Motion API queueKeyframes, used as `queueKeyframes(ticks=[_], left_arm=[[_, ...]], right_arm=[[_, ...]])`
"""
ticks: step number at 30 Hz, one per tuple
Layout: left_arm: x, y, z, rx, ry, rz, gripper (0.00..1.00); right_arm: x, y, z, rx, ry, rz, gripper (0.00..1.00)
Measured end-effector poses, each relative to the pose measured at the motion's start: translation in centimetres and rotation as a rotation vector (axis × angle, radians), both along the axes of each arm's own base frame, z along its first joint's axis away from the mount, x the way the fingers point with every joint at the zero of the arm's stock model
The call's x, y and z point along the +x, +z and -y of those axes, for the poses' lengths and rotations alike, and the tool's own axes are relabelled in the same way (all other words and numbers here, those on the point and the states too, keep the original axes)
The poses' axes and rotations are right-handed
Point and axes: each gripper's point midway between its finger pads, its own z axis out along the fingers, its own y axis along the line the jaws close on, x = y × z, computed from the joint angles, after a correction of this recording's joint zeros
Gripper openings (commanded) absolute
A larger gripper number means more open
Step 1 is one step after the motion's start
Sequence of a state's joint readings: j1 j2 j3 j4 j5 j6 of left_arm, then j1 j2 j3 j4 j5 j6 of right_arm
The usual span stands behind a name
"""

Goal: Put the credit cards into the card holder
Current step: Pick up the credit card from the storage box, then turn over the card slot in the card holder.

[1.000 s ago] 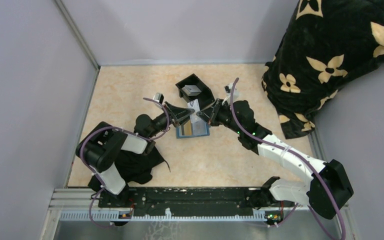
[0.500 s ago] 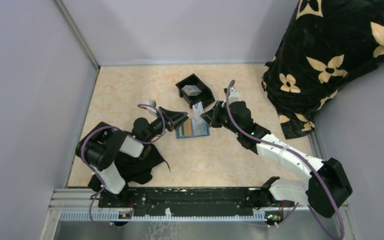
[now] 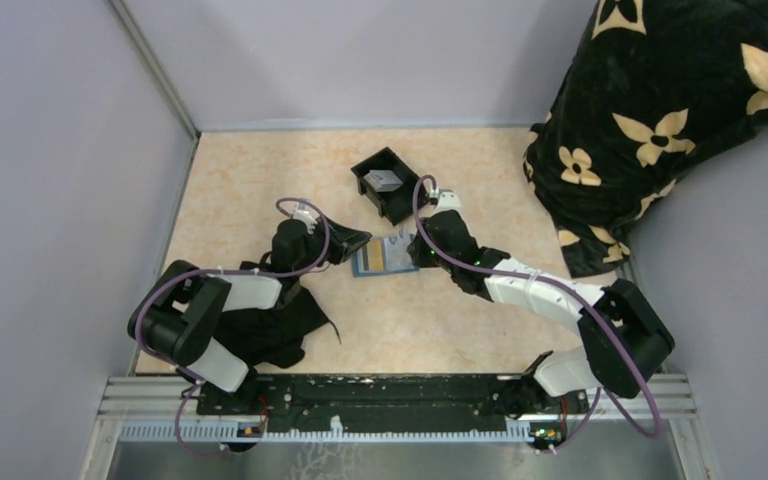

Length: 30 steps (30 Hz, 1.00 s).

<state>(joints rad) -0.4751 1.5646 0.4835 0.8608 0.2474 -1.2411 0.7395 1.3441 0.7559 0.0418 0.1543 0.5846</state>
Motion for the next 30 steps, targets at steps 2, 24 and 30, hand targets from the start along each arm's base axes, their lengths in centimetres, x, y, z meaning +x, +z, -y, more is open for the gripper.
queueKeyframes(ticks=[2, 24, 30], left_arm=[[0.1, -1.0, -0.2, 0.045, 0.005, -0.029, 0.24], [-1.1, -8.3, -1.7, 0.284, -0.01, -0.227, 0.2], [-1.3, -9.0, -1.8, 0.298, -0.012, -0.247, 0.2]], right_arm=[[0.3, -0.8, 0.2, -0.029, -0.012, -0.01, 0.0], [2.2, -3.9, 1.4, -0.173, -0.081, -0.012, 0.0], [2.3, -4.9, 1.7, -0.202, -0.084, -0.021, 0.0]])
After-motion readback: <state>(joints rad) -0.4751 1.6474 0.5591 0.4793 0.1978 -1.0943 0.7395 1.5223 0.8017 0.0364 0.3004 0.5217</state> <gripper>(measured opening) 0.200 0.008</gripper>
